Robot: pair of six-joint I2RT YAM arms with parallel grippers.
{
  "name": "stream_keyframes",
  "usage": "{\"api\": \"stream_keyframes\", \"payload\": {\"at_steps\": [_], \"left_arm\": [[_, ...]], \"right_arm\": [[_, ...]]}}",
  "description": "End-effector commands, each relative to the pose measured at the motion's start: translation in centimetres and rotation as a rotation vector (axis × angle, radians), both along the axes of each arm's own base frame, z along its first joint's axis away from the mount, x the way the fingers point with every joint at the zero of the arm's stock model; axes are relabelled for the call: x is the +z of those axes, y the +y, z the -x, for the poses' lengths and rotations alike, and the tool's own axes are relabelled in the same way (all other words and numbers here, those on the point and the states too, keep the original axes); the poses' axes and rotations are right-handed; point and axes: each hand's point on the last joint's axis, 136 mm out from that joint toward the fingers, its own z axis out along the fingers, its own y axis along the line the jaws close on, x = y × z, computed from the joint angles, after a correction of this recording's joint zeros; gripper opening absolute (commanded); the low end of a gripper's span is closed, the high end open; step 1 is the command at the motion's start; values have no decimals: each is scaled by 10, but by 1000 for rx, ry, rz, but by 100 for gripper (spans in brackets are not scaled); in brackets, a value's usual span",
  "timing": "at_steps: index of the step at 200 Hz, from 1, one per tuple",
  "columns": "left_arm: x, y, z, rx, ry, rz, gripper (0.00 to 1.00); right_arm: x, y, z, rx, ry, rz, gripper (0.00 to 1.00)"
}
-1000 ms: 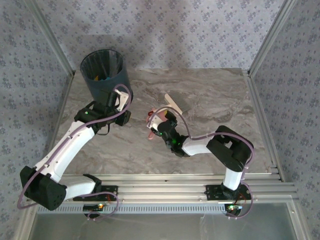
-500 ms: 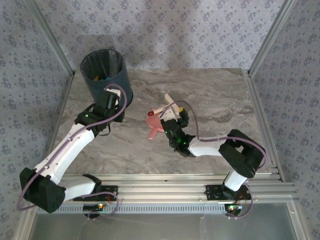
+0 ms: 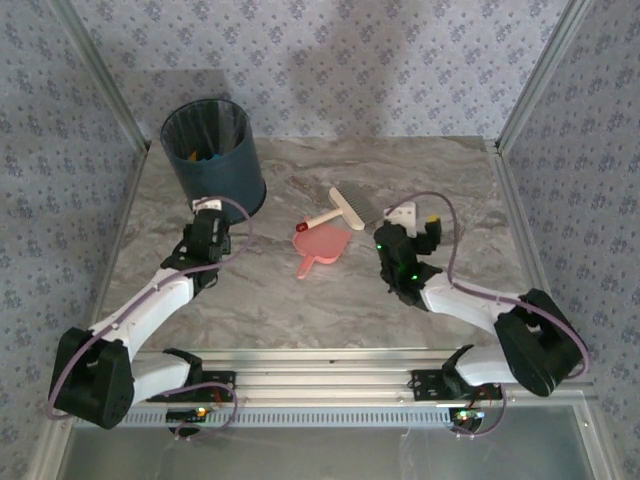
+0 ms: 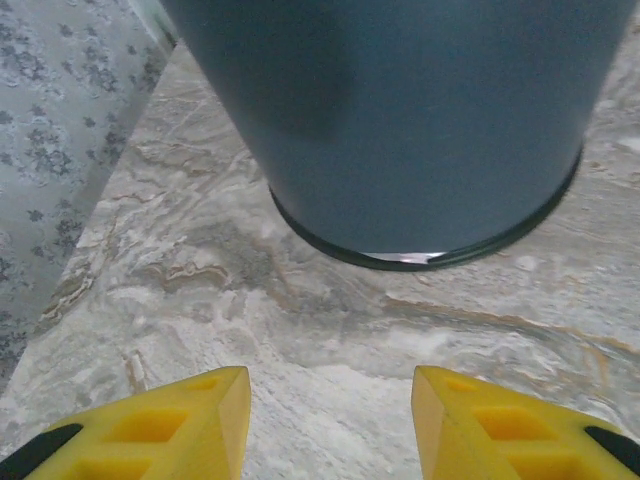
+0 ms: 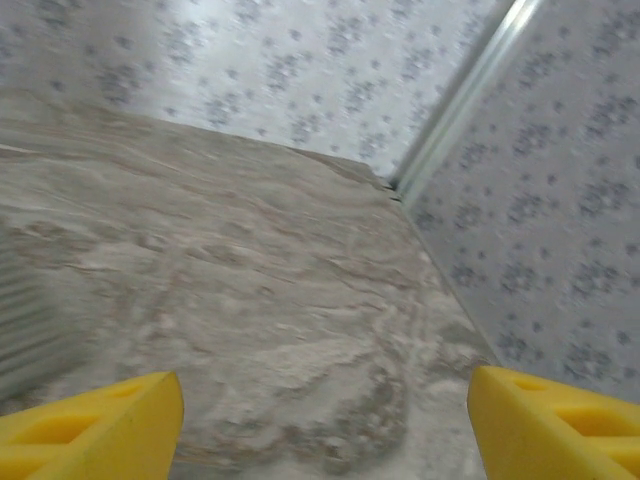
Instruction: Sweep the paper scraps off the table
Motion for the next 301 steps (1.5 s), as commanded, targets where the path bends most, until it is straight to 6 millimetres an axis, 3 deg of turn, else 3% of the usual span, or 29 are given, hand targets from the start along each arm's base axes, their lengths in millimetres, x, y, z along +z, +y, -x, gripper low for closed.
{"api": "stream_keyframes", "payload": {"at_steps": [1,34,71,98,109,114,145,195,242,260,276,301], "left_arm": [[17,11,-15,36,-113,-3,47],[-1,23,-23,38,-94,16,48],[-21,33,-34,37,-56,4,61],[-35,33,-40,9,-52,42,74],[-42,30,-43,-31,-54,75,95],[-44,29,-45,-51,-58,78,100],[-47,27,-49,-138,-160,74,100],[-57,26,-50,-219,-185,185,100],[-66,20,-50,-283,-189,217,100],[-69,26,-50,-241,-193,218,100],[-70,43,-53,-134,-183,212,100],[-70,44,-53,-131,-185,210,100]], "right_arm": [[-12,-30,9,-42,30,-29,77],[-18,-66,10,-72,16,-96,77],[-36,-85,7,-37,30,-131,78],[-47,-91,3,26,16,-219,79],[-51,-94,1,48,8,-249,80],[-51,-95,0,58,-3,-260,80],[-57,-101,-2,96,-44,-307,80],[-64,-113,-9,134,-77,-355,81],[-72,-108,-14,182,-92,-360,82],[-76,-107,-16,188,-82,-364,83],[-85,-105,-21,200,-58,-364,84],[-94,-104,-36,180,14,-360,89]]}}
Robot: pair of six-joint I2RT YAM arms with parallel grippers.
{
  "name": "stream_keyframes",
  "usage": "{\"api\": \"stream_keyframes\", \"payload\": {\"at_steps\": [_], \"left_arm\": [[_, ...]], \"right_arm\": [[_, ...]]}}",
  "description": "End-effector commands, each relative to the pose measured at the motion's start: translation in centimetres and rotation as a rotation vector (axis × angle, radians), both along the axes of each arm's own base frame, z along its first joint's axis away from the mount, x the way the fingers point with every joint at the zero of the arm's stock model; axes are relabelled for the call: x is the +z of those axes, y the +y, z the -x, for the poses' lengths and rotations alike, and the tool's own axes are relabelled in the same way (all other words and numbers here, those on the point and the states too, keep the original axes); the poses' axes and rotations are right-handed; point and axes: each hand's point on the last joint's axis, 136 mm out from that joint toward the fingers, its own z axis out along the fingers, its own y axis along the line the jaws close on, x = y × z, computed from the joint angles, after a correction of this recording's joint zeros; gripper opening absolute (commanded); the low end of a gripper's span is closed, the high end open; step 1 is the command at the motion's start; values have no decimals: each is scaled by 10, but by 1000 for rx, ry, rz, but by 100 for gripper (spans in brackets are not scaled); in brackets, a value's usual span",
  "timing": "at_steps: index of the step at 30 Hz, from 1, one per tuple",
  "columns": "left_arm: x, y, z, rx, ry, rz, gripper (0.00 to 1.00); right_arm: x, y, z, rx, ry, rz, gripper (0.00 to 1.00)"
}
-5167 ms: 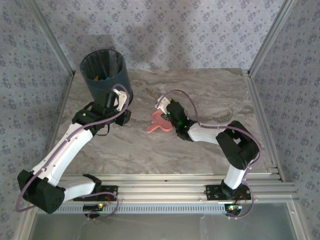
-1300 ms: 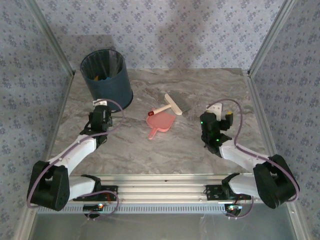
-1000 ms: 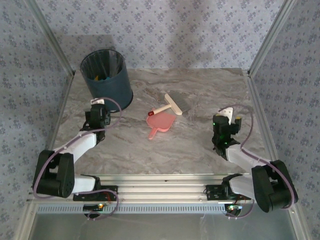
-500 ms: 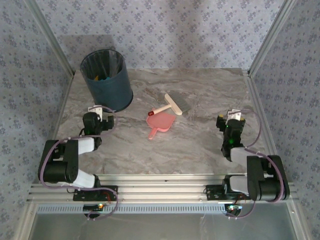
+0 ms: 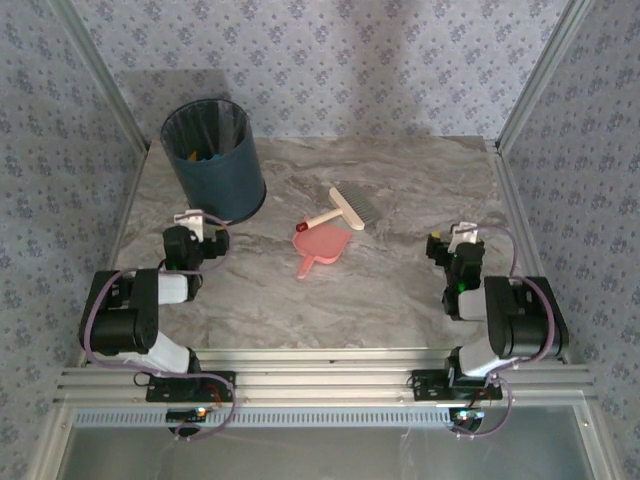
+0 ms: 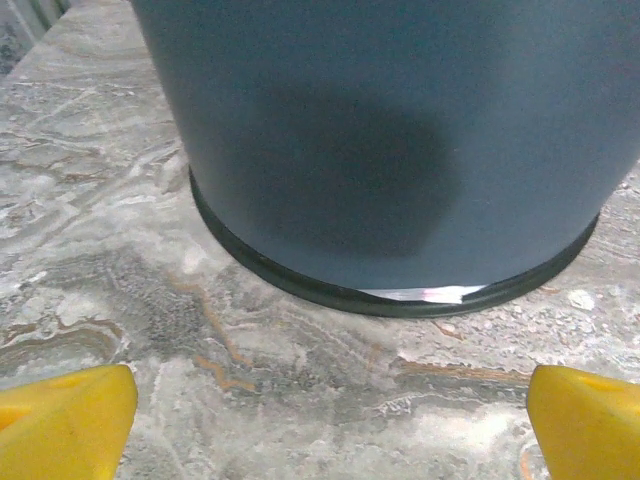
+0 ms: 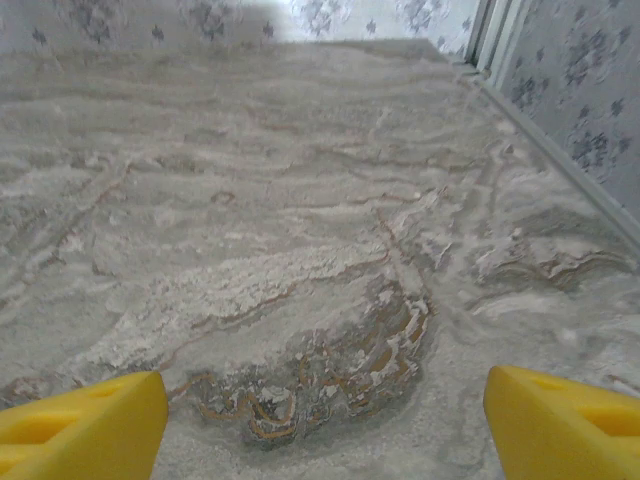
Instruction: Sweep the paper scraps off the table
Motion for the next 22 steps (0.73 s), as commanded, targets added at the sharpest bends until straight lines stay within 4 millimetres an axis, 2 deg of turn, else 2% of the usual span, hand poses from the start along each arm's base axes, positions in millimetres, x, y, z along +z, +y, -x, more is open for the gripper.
{"api": "stream_keyframes", "payload": {"at_steps": [1,2,3,22], "left_arm": [[9,9,-6,47,-35,7,100],[9,8,-6,47,-35,8,100],[9,9,-6,48,-35,7,100],[9,8,-6,48,-33,5,100]], "right_arm": [[9,1,-19,6,10,5,90],[6,0,-23,-5,39,5,98],[9,0,-25,-11,30,16,100],[7,0,-25,-10,37,14,100]]}}
